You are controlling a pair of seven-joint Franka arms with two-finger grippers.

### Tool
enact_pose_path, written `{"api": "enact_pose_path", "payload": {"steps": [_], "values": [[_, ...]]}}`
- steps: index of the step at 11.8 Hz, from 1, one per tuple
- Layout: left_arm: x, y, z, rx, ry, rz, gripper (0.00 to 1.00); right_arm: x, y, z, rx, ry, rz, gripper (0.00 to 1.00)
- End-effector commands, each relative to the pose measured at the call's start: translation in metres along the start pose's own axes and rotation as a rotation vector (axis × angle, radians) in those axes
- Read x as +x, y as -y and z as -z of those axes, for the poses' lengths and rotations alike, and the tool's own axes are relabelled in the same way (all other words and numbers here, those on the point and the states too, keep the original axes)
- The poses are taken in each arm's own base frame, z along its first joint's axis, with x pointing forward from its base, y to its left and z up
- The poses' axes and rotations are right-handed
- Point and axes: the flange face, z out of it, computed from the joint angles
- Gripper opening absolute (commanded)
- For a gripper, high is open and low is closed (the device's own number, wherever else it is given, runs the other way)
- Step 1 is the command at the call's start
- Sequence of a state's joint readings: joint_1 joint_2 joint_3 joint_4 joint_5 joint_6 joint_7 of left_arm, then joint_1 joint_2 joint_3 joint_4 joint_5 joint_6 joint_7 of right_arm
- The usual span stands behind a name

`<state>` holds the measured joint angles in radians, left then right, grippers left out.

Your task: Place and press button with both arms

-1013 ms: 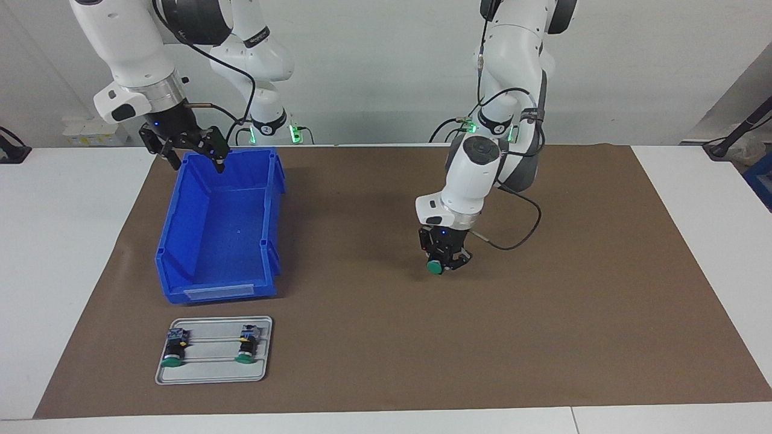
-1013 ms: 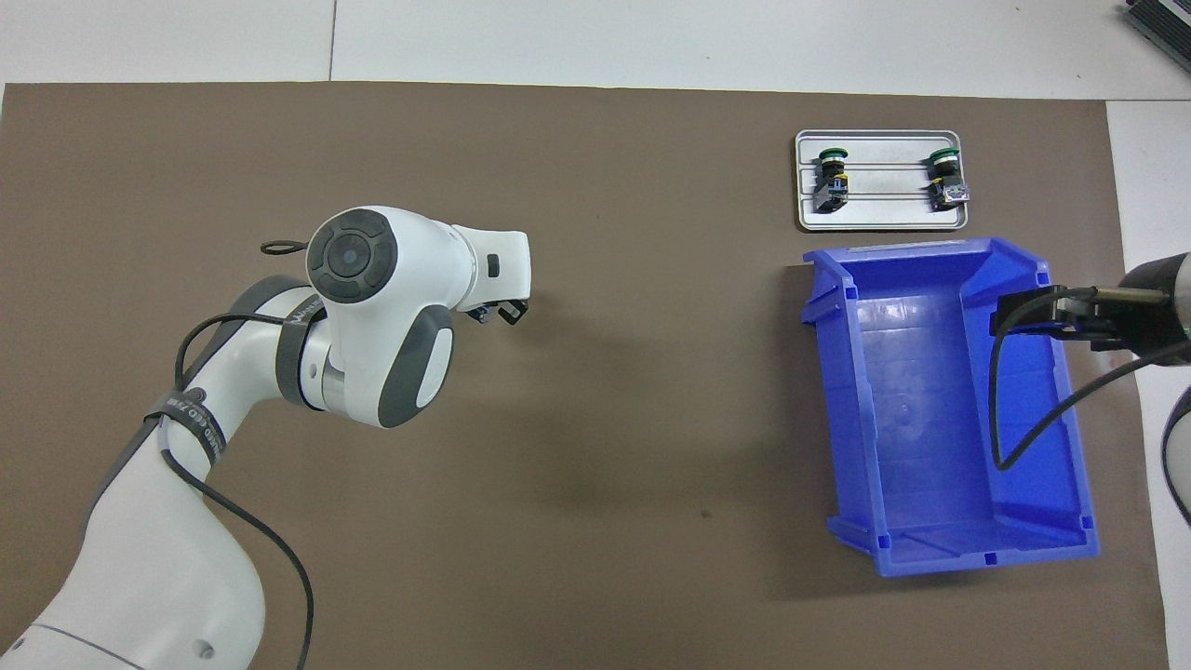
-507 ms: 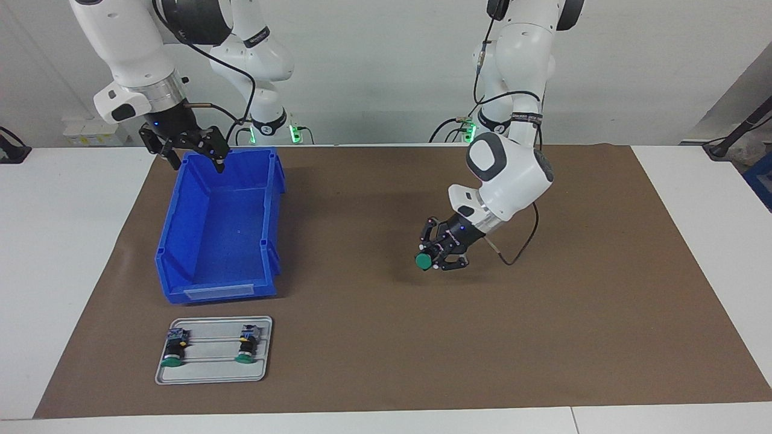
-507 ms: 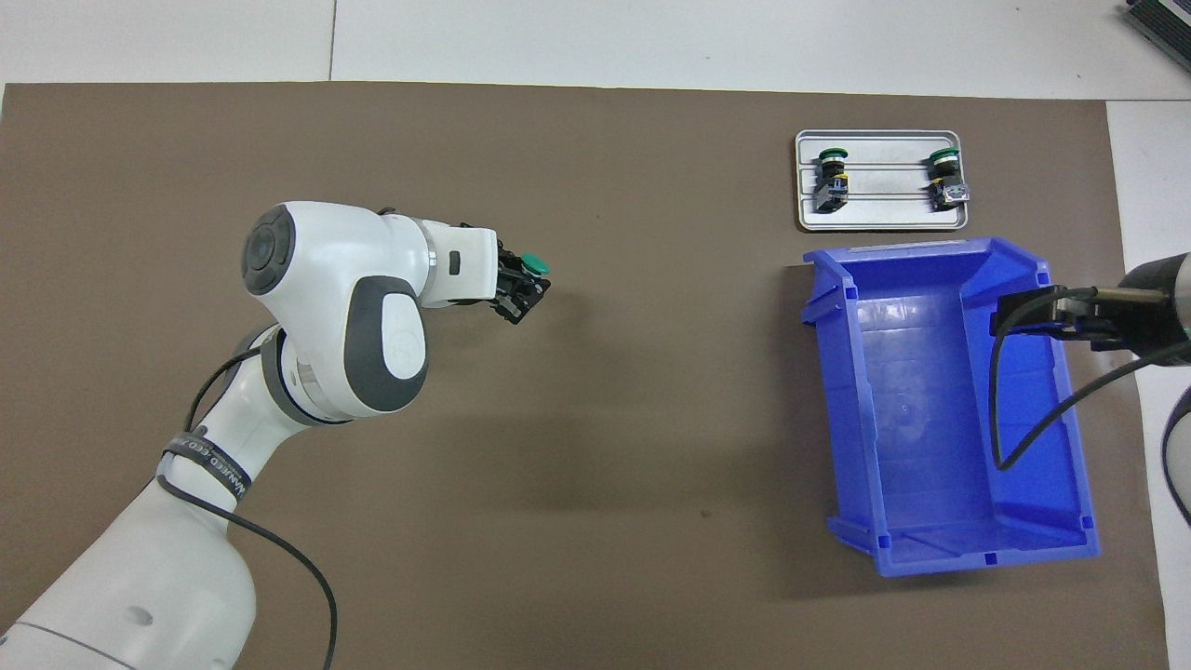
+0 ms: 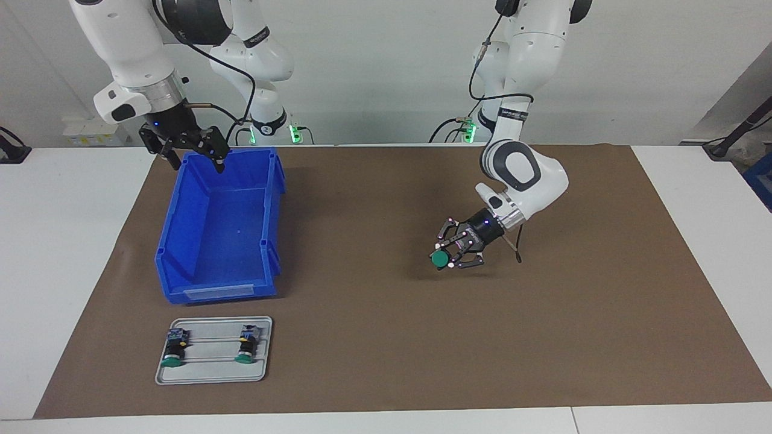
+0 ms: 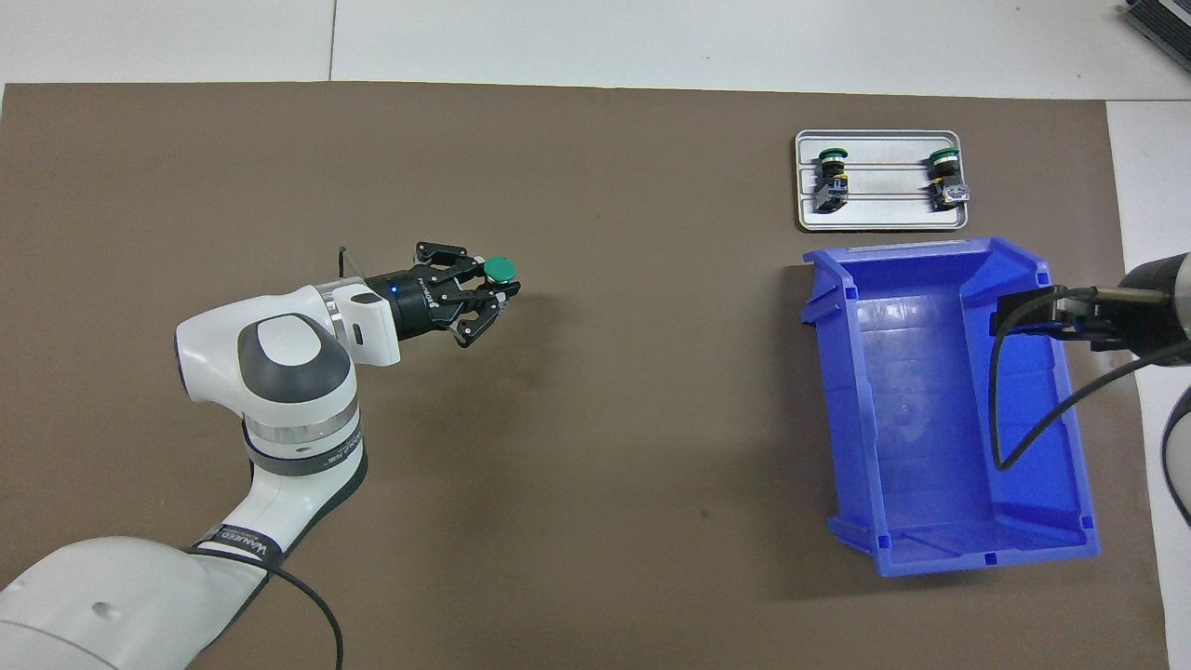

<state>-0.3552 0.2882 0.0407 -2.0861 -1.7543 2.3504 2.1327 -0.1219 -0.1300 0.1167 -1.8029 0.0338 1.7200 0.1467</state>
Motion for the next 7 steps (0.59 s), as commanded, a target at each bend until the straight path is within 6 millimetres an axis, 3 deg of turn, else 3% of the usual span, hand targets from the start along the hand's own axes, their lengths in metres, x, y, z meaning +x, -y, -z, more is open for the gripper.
{"api": "enact_pose_path", "payload": {"steps": [1, 4, 7], "values": [[-0.035, 0.002, 0.023, 0.047, -0.144, -0.062, 0.0, -0.004, -0.001, 0.003, 0.028, -0.009, 0.015, 1.0], [-0.057, -0.003, 0.028, 0.059, -0.133, -0.121, 0.0, -0.004, 0.0, 0.003, 0.028, -0.009, 0.017, 1.0], [-0.085, -0.023, 0.04, 0.092, -0.166, -0.18, 0.0, -0.004, 0.0, 0.003, 0.028, -0.009, 0.017, 1.0]]}}
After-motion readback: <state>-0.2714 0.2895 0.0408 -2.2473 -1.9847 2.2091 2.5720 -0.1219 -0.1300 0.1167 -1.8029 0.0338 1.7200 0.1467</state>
